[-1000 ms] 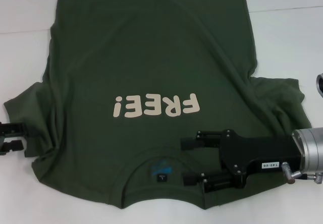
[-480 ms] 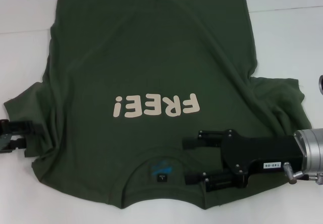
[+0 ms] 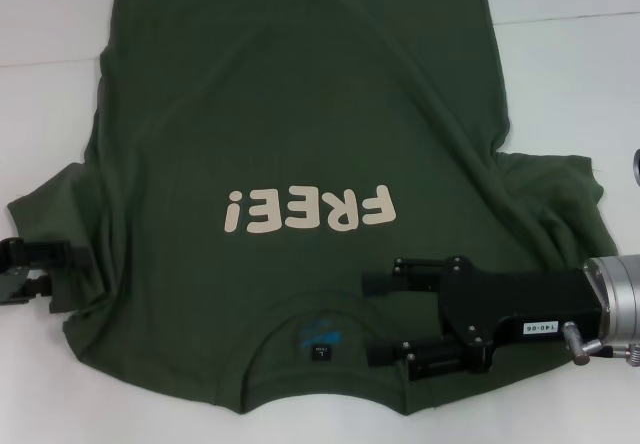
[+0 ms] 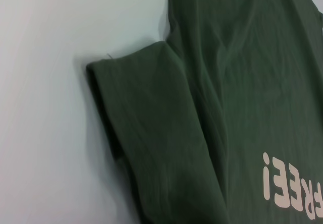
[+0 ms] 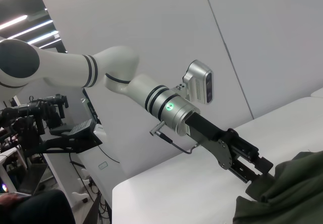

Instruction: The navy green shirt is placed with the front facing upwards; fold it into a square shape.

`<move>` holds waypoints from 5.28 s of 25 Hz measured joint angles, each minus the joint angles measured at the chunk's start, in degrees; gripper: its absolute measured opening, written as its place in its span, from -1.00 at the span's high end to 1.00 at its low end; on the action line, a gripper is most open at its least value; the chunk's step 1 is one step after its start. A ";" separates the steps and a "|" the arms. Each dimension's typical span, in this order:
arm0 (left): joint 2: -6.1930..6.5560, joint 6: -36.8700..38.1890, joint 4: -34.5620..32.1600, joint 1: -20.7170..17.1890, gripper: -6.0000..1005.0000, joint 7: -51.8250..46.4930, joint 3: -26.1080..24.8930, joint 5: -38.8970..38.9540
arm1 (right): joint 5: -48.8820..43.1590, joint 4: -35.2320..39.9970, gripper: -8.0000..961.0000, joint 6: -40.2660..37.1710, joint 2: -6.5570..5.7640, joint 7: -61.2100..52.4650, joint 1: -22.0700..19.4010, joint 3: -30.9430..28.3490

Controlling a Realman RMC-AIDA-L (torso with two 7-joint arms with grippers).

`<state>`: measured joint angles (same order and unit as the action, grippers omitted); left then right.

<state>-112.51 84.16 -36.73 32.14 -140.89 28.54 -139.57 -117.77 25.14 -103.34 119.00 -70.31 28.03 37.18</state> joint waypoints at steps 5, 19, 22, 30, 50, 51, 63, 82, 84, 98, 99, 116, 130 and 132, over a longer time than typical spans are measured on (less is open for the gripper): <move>-0.04 -0.01 0.19 0.04 -0.38 -0.10 0.25 0.00 | 0.00 0.00 -0.83 -0.02 0.00 0.00 0.00 -0.05; 0.22 -0.15 1.49 1.06 -0.16 -1.20 2.39 -0.55 | 0.00 0.00 -0.83 0.06 -0.09 0.00 -0.11 -0.31; 0.22 -0.75 1.34 1.38 -0.07 -2.04 2.74 -1.57 | 0.00 0.00 -0.83 0.01 -0.09 0.00 -0.15 -0.78; 0.46 -0.36 0.32 1.25 0.54 -1.06 2.02 -1.34 | 0.00 0.00 -0.83 -0.11 -0.08 0.00 -0.18 -1.49; 1.10 3.41 0.13 1.56 0.92 0.20 -1.38 -1.39 | 0.00 0.00 -0.83 0.01 -0.18 0.00 0.16 -1.58; 1.15 4.14 0.10 1.62 0.92 0.49 -1.79 -1.04 | 0.00 0.00 -0.83 0.06 -0.18 0.00 0.14 -1.59; 1.27 7.60 -0.01 1.73 0.92 2.00 -2.51 2.65 | 0.00 0.00 -0.83 0.24 -0.15 0.05 -0.10 -1.59; 1.22 7.88 0.05 2.00 0.92 1.63 -2.64 3.52 | 0.00 0.00 -0.83 0.77 0.36 0.36 -0.41 -1.58; 1.18 7.75 0.10 1.99 0.91 1.59 -2.68 3.83 | 0.00 0.00 -0.83 0.78 0.36 0.36 -0.35 -1.59; -0.30 6.22 0.89 4.01 0.91 1.56 -2.59 6.51 | 0.10 0.00 -0.83 1.03 0.36 0.26 0.27 -2.20; -0.38 6.19 1.01 4.21 0.91 1.57 -2.54 6.51 | 0.10 0.00 -0.83 1.04 0.35 0.27 0.29 -2.30; -3.33 3.85 1.40 7.10 0.91 1.55 -2.29 8.25 | 0.09 0.00 -0.83 1.18 0.35 0.01 0.62 -2.90; -5.23 -1.08 4.55 8.56 0.90 1.58 1.94 8.20 | 0.09 0.00 -0.83 1.22 0.35 0.00 0.69 -2.99; -5.77 -2.48 4.62 8.60 0.90 1.55 2.36 8.20 | 0.09 0.00 -0.83 1.22 0.37 0.00 0.70 -2.99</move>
<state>-118.28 81.69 -32.11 40.74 -139.35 30.90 -131.37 -117.68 25.14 -102.12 119.37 -70.31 28.73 34.19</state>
